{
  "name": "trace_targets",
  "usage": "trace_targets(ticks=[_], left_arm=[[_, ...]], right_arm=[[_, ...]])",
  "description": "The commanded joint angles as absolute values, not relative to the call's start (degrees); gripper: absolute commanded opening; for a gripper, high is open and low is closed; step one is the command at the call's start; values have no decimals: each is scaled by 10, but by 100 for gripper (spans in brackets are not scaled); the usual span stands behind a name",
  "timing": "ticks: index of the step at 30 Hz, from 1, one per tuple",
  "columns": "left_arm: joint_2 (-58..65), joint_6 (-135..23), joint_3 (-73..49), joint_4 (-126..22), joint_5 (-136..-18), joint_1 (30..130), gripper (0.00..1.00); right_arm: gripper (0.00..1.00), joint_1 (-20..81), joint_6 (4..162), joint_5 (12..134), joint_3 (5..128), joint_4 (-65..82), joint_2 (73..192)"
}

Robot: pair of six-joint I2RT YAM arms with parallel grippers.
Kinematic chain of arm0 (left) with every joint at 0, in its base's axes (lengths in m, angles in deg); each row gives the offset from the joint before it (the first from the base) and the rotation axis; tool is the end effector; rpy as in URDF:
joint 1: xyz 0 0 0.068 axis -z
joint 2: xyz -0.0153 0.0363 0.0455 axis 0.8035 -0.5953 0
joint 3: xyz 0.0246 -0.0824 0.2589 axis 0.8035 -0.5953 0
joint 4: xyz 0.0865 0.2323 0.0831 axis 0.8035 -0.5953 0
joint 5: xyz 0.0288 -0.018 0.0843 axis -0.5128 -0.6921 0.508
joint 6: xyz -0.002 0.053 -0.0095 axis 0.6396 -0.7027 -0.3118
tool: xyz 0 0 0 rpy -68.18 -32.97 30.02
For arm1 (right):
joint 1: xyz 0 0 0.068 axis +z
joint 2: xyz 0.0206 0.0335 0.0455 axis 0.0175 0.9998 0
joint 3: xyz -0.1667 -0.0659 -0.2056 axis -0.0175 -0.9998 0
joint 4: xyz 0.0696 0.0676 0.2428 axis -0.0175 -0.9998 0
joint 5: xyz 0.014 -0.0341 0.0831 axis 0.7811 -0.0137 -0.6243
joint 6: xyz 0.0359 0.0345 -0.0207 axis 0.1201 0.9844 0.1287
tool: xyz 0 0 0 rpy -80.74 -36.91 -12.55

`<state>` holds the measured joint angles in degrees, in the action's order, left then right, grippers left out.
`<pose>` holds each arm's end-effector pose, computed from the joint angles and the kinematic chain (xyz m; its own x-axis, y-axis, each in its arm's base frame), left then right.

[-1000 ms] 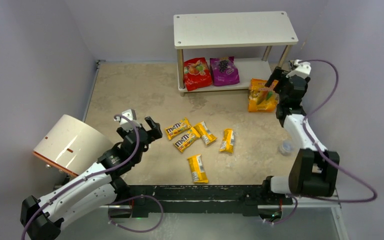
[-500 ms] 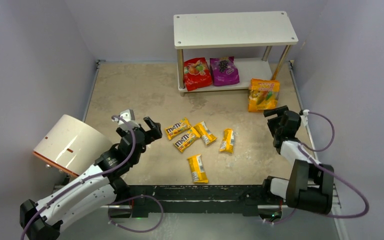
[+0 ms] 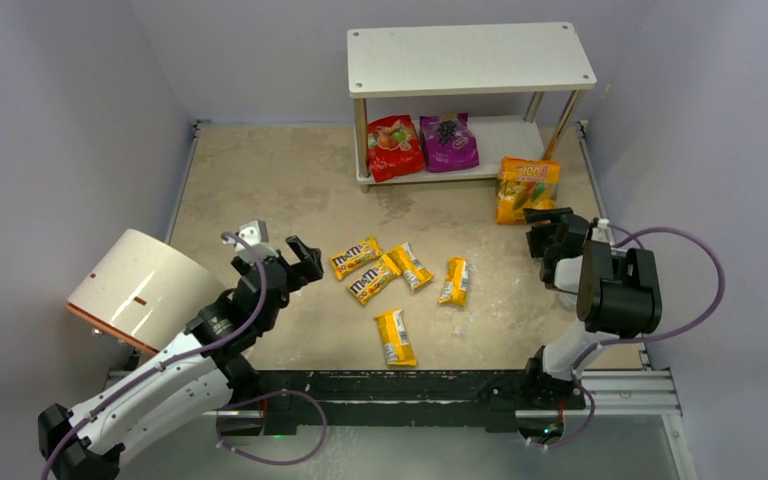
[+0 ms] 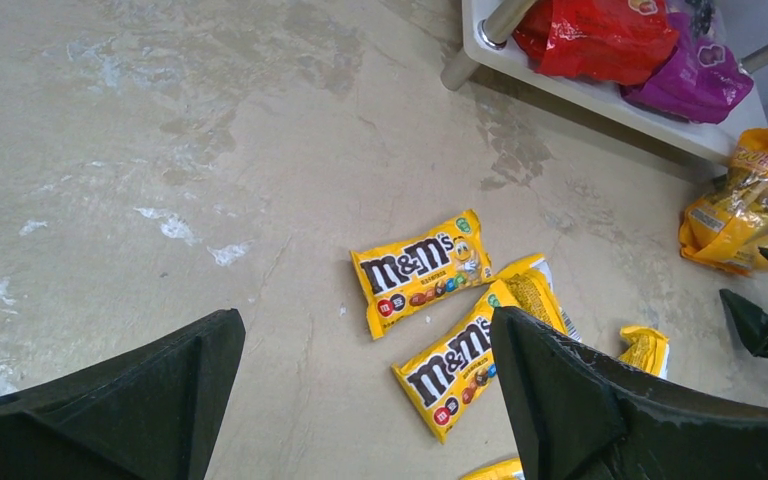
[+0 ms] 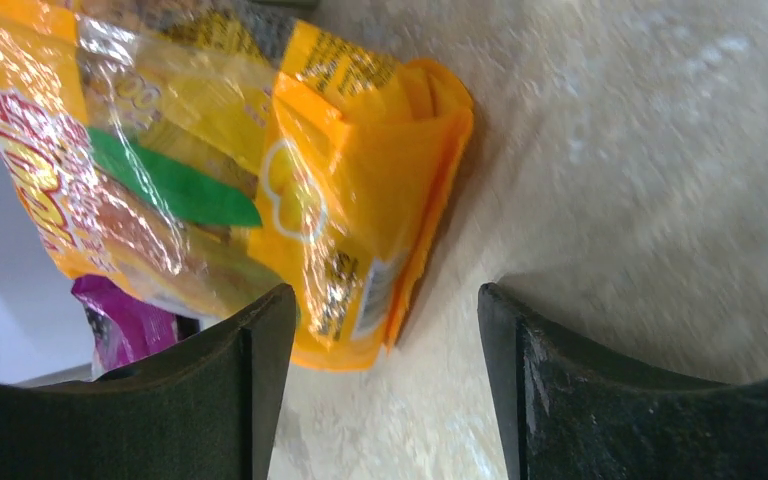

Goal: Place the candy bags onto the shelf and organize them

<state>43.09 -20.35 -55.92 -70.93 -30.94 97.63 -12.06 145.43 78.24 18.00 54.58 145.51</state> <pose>0.1223 -0.0883 0.2535 -0.3105 -0.5024 -0.8069 -0.1136 0.8624 -0.4933 0.2856 -0.0648 0.1343 0.0500 0.9469 -0.3175 0.4020 0.2719 0.8743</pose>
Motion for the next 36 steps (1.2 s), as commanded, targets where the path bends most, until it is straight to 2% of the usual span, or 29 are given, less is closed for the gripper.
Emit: trace_targets(ticks=[1, 8, 13, 15, 21, 28, 36], left_arm=[[438, -202, -544, -730, -308, 976, 99], [452, -200, -543, -750, -308, 976, 99], [448, -192, -537, -769, -307, 976, 98], [448, -192, -535, -771, -305, 976, 98], [441, -191, -532, -771, -304, 976, 98], [415, -188, -523, -771, -314, 976, 98], [420, -192, -523, -768, -315, 976, 97]], right_arm=[[69, -122, 1481, 795, 212, 649, 1511], [54, -123, 1494, 787, 214, 773, 1580], [21, -122, 1489, 783, 211, 813, 1590], [1, -123, 1476, 779, 205, 836, 1578], [0, -122, 1465, 723, 191, 880, 1505], [0, -109, 1376, 703, 207, 789, 1368], [0, -108, 1356, 675, 272, 773, 1408]])
